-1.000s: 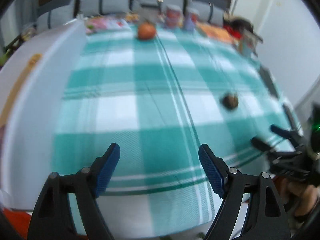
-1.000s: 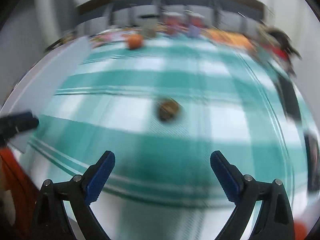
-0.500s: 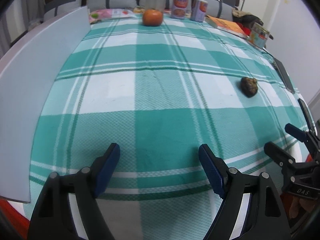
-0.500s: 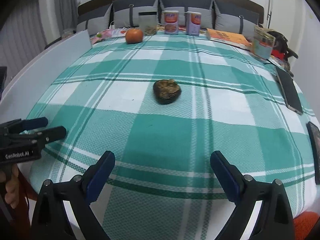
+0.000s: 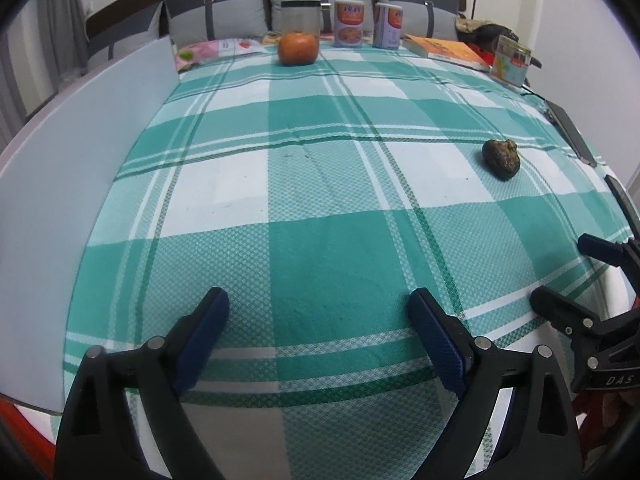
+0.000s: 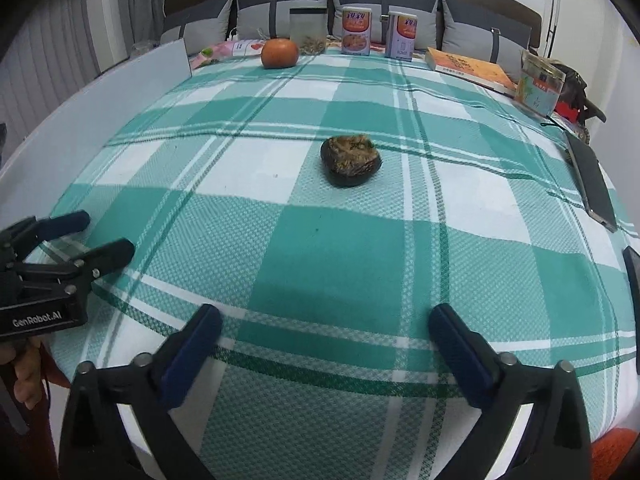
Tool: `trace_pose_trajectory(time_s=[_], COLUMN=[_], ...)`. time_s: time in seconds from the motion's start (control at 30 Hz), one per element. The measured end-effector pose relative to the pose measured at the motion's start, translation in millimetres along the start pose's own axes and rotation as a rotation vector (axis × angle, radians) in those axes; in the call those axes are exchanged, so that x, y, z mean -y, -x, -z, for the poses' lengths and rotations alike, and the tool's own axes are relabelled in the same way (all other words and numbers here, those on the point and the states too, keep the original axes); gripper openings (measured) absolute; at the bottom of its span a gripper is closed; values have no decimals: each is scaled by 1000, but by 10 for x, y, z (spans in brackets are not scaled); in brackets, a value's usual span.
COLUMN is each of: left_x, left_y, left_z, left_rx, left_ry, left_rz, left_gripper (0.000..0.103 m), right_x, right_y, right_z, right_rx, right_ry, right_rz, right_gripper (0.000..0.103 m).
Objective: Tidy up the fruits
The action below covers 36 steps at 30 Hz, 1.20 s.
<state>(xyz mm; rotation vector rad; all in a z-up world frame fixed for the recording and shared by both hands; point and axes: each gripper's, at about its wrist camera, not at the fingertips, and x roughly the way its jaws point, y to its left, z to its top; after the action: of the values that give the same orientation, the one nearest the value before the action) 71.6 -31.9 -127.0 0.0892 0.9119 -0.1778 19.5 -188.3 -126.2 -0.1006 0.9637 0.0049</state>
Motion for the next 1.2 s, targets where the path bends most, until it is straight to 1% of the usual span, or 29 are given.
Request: trace_pose_trajectory(time_s=[0.27, 0.7, 0.8, 0.87, 0.9, 0.93, 1.0, 1.03, 1.1, 1.13, 1.17, 1.2], left_x=[-2, 6, 9, 10, 10, 9, 8, 5, 3, 1, -2, -5], left_y=[2, 4, 5, 6, 6, 7, 10, 11, 12, 11, 9, 6], left_z=[13, 21, 21, 16, 13, 16, 24, 30, 34, 35, 33, 30], left_rx=[5, 9, 8, 4, 1, 1, 5, 9, 14, 15, 15, 14], left_ry=[-4, -6, -8, -9, -10, -13, -16, -17, -17, -18, -19, -20], left_rz=[-2, -3, -2, -1, 0, 2, 5, 6, 7, 8, 9, 11], left_gripper=[93, 93, 93, 93, 93, 93, 93, 93, 93, 93, 93, 93], right_x=[0, 0, 15, 49, 87, 189, 380, 453, 500, 509, 501, 492], right_y=[5, 7, -1, -2, 4, 34, 100, 98, 45, -26, -75, -142], right_z=[27, 32, 7, -42, -75, -134, -238, -312, -457, -567, -627, -700], right_rx=[30, 36, 14, -31, -51, -58, -25, -19, -37, -62, -80, -103], right_ry=[-2, -3, -1, 2, -7, -54, -141, -159, -146, -128, -117, -107], right_rz=[0, 0, -9, -35, -59, -91, -118, -117, -105, -128, -144, -154], right_gripper=[103, 103, 103, 103, 103, 102, 102, 102, 96, 88, 83, 80])
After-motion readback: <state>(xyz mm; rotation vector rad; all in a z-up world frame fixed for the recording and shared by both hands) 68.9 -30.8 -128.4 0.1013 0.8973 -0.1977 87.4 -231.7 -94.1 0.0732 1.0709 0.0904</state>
